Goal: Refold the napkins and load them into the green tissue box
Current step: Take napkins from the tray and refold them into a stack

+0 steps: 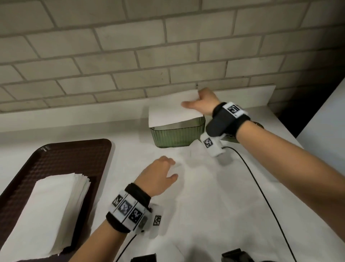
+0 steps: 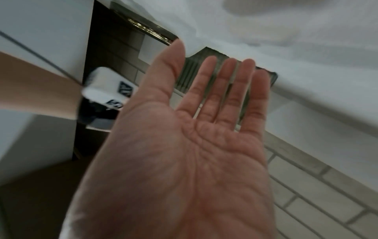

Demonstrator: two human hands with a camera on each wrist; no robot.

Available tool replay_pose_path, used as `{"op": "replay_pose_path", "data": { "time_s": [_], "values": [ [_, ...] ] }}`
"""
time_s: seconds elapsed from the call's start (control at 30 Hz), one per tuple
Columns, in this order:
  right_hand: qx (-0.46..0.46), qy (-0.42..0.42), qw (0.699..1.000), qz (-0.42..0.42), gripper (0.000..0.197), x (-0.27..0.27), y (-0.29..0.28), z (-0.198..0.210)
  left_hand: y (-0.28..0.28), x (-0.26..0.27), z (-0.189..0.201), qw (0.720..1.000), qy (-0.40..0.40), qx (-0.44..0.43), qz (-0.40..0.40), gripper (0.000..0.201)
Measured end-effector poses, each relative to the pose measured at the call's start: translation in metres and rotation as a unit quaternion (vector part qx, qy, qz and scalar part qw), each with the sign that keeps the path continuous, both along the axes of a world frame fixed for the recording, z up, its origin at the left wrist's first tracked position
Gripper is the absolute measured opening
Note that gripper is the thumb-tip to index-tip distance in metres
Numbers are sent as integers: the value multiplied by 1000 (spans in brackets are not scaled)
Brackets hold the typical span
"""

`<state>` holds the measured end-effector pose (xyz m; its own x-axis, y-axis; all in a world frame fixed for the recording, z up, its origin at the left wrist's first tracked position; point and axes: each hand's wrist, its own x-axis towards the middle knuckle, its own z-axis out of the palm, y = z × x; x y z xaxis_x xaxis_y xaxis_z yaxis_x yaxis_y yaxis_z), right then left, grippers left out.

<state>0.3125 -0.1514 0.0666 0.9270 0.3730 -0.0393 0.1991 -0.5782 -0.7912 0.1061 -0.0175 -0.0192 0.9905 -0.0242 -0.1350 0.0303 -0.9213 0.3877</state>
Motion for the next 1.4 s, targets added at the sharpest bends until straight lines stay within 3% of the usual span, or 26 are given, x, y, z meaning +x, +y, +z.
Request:
{"op": "replay_pose_path", "data": {
  "time_s": [0.1,0.33,0.5,0.57,0.67,0.77,0.83,0.9,1.0,1.13,1.4],
  "values": [
    [-110,-7,993,40,52,23,25,-10,14,-30,-10,999,34,13,8,57],
    [-257,-44,964,43,70,37,40,-40,63,-88,-24,991,77,46,102,71],
    [-350,-176,918,52,53,22,32,-35,73,-77,-19,980,53,40,188,64],
    [-331,-245,911,30,42,7,26,-25,78,-70,-17,973,56,12,224,62],
    [-216,-287,932,52,24,-36,17,-15,84,-61,-17,970,64,-27,234,56],
    [-169,-187,950,183,17,-79,9,-27,84,-52,-15,966,66,-84,234,47],
    [-188,-121,940,258,17,-99,7,-46,85,-47,-14,962,53,-117,240,42],
    [-235,-107,925,278,23,-112,5,-65,84,-44,-15,956,47,-144,252,36],
    [-312,-119,908,252,39,-117,0,-89,83,-43,-17,950,38,-145,274,35],
    [-277,-76,936,204,52,-118,-6,-100,77,-44,-18,953,21,-124,275,42],
    [-78,-49,982,162,25,-112,-14,-87,70,-40,-15,939,-33,-215,267,31]
  ]
}}
